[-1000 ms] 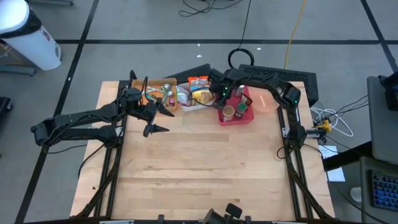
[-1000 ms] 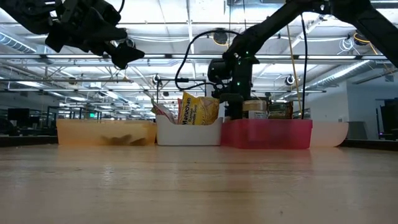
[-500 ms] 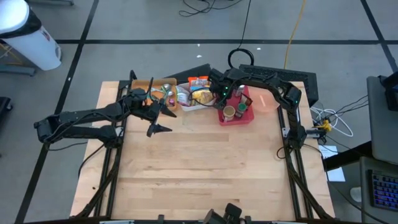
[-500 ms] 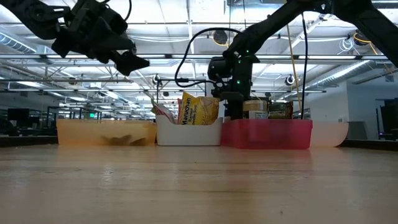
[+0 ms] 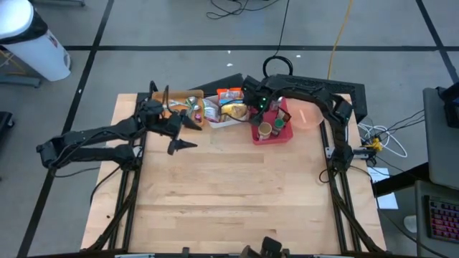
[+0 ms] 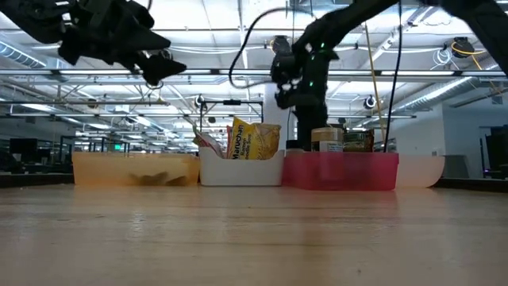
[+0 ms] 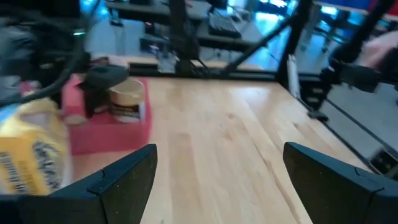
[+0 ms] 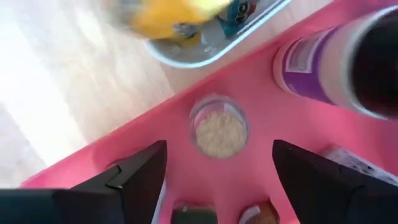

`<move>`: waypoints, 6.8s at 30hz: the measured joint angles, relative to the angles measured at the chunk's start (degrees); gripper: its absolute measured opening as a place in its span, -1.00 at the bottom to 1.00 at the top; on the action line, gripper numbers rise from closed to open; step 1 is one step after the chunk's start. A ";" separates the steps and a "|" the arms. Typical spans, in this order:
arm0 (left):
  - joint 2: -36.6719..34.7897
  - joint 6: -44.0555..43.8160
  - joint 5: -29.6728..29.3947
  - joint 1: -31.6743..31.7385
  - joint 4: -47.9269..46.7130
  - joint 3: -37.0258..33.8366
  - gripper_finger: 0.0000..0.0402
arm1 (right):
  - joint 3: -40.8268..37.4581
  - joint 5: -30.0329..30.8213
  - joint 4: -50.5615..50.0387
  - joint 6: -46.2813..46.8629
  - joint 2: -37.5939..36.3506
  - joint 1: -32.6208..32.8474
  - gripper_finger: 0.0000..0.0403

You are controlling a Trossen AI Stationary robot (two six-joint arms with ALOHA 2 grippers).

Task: Pick & Place Food Item
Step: Return to Home Position

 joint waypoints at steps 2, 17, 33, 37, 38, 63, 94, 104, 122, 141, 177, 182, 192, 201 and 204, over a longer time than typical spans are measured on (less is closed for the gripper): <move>-2.37 -1.54 -1.35 1.07 -0.58 0.00 0.77 | 0.00 0.00 -1.16 -0.38 -2.23 0.26 0.43; -31.15 -2.83 -10.20 11.66 -18.76 0.00 0.77 | -22.71 0.26 26.85 1.02 -33.00 7.04 0.23; -46.30 -16.39 -15.26 14.65 5.42 -21.46 0.20 | -60.07 0.48 67.90 3.15 -60.81 16.78 -0.66; -46.86 -16.43 -14.61 14.65 9.00 -23.92 0.05 | -65.17 0.49 72.33 4.34 -65.24 19.36 -0.90; -46.85 -16.45 -14.88 14.65 9.43 -24.37 0.02 | -66.75 0.52 74.36 4.34 -66.30 20.14 -0.95; -46.82 -9.90 -17.61 14.77 4.02 -24.70 -0.14 | -89.11 8.01 82.21 4.29 -90.12 26.75 -1.00; -47.62 -10.63 -25.11 20.86 -5.08 -24.70 -0.14 | -89.18 14.17 74.18 1.69 -94.88 26.69 -1.00; -53.82 -13.29 -23.22 17.95 -5.46 -24.63 -0.14 | -89.18 17.14 73.74 0.30 -94.88 26.59 -1.00; -53.82 -7.87 -38.65 14.06 -7.54 -26.58 -0.14 | -89.15 17.20 73.50 -0.43 -94.88 26.30 -1.00; -53.80 -7.29 -38.71 14.06 -9.59 -26.53 -0.14 | -96.35 18.48 80.10 -1.20 -96.16 26.30 -1.00; -48.51 -9.18 -38.62 14.04 -9.39 -26.52 -0.14 | -96.57 18.23 63.43 -2.33 -110.62 26.32 -1.00; -48.51 -10.09 -38.52 14.01 -7.87 -26.56 -0.14 | -96.59 18.25 64.15 -2.33 -110.62 26.32 -1.00; -48.51 -9.88 -38.52 14.01 -7.73 -26.56 -0.14 | -96.59 18.23 64.47 -2.33 -110.62 26.32 -1.00; -48.51 -9.92 -38.52 14.06 -7.65 -26.56 -0.14 | -96.59 18.21 64.56 -2.33 -110.62 26.32 -1.00; -48.51 -9.95 -38.52 14.06 -7.65 -26.56 -0.14 | -96.59 18.21 64.58 -2.33 -110.62 26.32 -1.00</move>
